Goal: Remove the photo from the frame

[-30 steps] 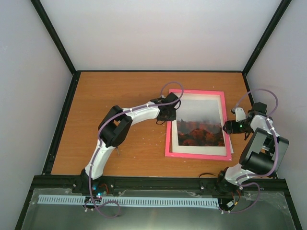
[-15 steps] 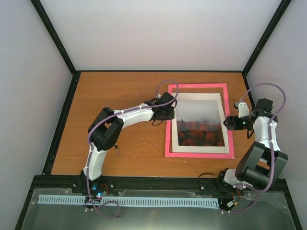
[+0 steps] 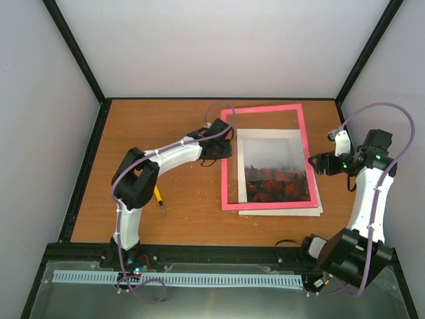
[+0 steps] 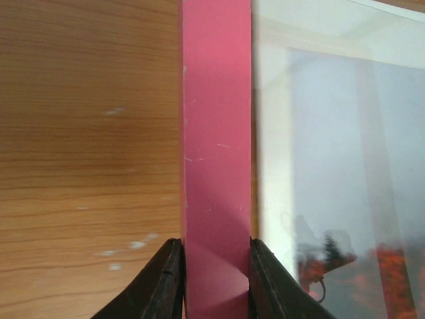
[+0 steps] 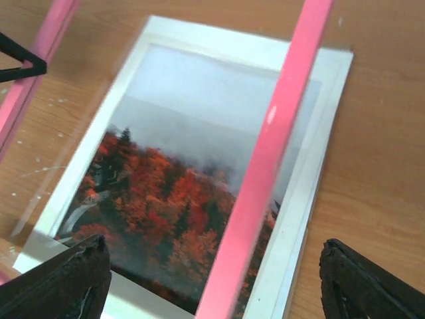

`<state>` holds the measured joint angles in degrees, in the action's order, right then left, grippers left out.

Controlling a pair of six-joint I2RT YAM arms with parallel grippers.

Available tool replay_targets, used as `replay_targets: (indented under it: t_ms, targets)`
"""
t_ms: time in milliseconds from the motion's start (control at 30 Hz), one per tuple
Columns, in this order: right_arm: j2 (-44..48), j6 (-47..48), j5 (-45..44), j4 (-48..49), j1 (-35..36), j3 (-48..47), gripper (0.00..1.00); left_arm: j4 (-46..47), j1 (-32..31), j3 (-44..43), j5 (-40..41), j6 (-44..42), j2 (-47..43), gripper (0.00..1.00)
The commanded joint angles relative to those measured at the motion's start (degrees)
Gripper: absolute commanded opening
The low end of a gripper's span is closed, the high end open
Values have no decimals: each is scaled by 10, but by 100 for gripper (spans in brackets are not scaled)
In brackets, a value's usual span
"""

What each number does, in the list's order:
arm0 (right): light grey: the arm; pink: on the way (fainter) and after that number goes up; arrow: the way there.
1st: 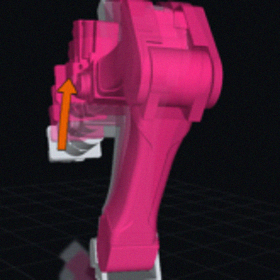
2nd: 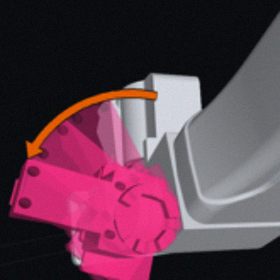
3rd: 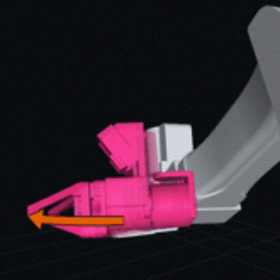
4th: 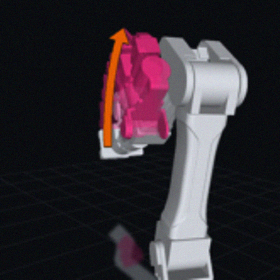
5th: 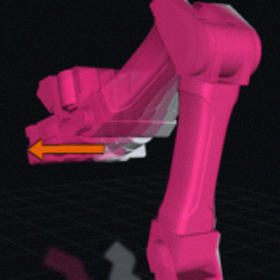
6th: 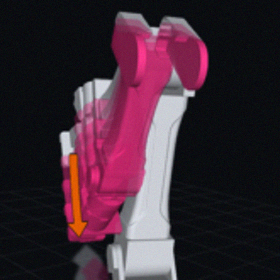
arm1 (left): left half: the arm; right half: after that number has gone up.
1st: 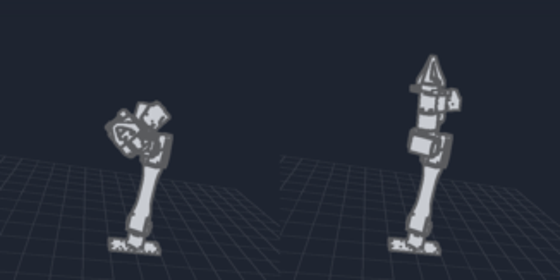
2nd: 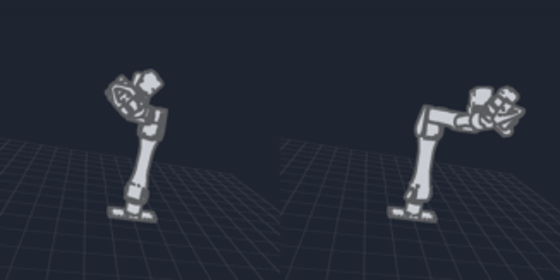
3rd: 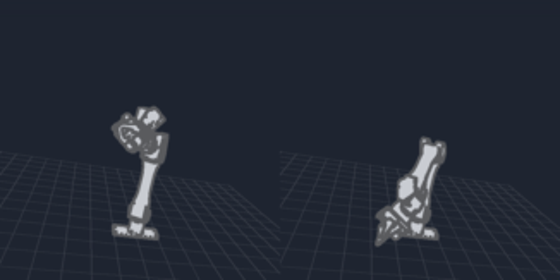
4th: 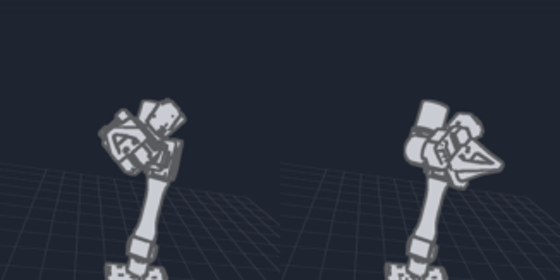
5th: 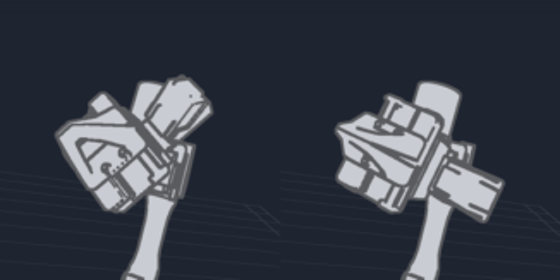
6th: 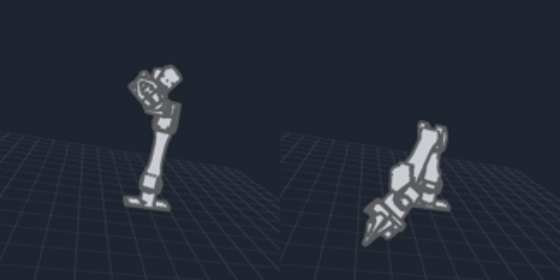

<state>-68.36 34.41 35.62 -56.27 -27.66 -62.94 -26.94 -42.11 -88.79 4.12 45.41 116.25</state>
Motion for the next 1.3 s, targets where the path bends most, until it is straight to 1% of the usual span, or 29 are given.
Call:
replay_targets:
  t_ms: [0, 167, 333, 467, 567, 633, 833, 1033, 1267]
  targets:
    - [27, 25, 60, -42, -2, -16, 84, 6, 64, 35, -9, -12, -78, 1]
    - [26, 27, 72, -37, -2, -10, 84, 4, 139, 93, -25, -71, -114, 1]
    - [16, 19, 88, -28, -1, 1, 84, 15, 237, 144, -74, -136, -139, 1]
    - [11, 15, 96, -21, -1, 10, 84, 21, 319, 153, -78, -191, -134, 1]
    - [10, 15, 96, -18, 0, 15, 84, 47, 362, 159, -105, -197, -128, 1]
    - [7, 16, 96, -17, 0, 17, 84, 45, 377, 151, -121, -186, -117, 1]
    - [7, 20, 97, -10, 0, 36, 83, -7, 403, 91, -95, -197, -56, 1]
    - [2, 23, 101, -6, 0, 47, 83, -20, 424, 59, -93, -201, -10, 1]
    - [2, 30, 97, -4, 0, 55, 83, -24, 444, 81, -74, -191, 6, 1]
